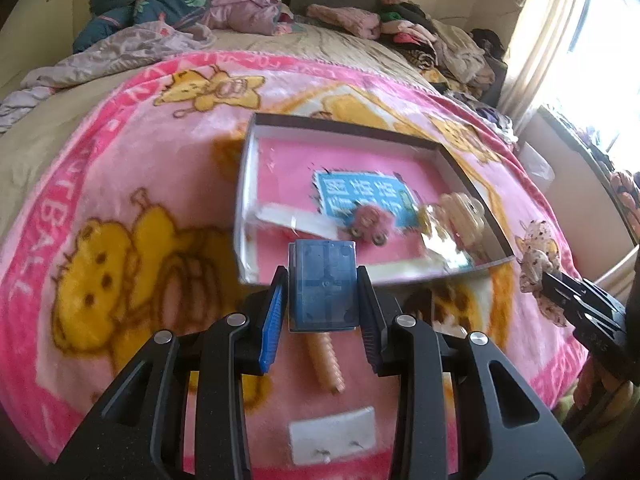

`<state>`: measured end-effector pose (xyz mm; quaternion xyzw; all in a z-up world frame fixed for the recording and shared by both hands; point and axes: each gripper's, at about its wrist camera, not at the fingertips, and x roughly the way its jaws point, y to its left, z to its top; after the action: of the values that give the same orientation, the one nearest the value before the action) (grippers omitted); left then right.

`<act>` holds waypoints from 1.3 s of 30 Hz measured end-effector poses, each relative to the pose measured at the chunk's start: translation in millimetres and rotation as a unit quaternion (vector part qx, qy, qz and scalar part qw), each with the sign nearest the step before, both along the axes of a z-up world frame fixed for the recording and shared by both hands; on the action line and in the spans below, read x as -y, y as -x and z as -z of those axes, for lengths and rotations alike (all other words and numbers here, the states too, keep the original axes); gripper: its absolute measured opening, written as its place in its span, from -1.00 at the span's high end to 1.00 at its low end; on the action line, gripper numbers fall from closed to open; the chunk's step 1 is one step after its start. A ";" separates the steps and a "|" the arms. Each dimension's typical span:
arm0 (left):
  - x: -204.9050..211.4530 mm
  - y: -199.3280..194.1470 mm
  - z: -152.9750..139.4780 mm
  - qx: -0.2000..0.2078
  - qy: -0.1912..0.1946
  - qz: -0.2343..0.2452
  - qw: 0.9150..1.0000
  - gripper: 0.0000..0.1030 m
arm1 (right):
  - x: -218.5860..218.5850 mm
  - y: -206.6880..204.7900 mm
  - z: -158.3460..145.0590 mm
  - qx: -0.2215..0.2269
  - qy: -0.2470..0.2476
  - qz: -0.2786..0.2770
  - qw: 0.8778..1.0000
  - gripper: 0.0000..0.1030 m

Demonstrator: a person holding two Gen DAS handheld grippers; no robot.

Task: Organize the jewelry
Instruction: 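Carry the bow clip into the box and open the right tool while the left releases the blue clip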

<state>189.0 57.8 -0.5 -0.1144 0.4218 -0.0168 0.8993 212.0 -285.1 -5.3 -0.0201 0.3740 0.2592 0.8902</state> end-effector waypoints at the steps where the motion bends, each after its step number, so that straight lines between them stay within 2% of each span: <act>1: -3.1 -2.9 -0.7 0.000 0.000 -0.003 1.000 0.51 | -3.3 -1.8 -2.3 0.002 -0.001 -0.003 1.000 0.44; 17: -24.7 -38.1 -4.2 0.005 -0.007 -0.022 1.000 0.51 | -49.3 -45.8 -16.6 0.021 0.006 -0.027 0.999 0.44; 29: -19.4 -62.3 8.9 -0.005 -0.013 -0.013 1.000 0.51 | -68.1 -75.4 8.0 0.000 0.028 -0.029 0.999 0.44; 39: -11.3 -79.9 21.6 -0.017 -0.019 -0.008 1.000 0.50 | -73.8 -82.5 29.7 -0.019 0.038 -0.038 0.998 0.44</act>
<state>268.9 69.1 -22.1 -0.1011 0.4366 -0.0001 0.8939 294.5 -211.4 -34.9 -0.0634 0.3995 0.2792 0.8709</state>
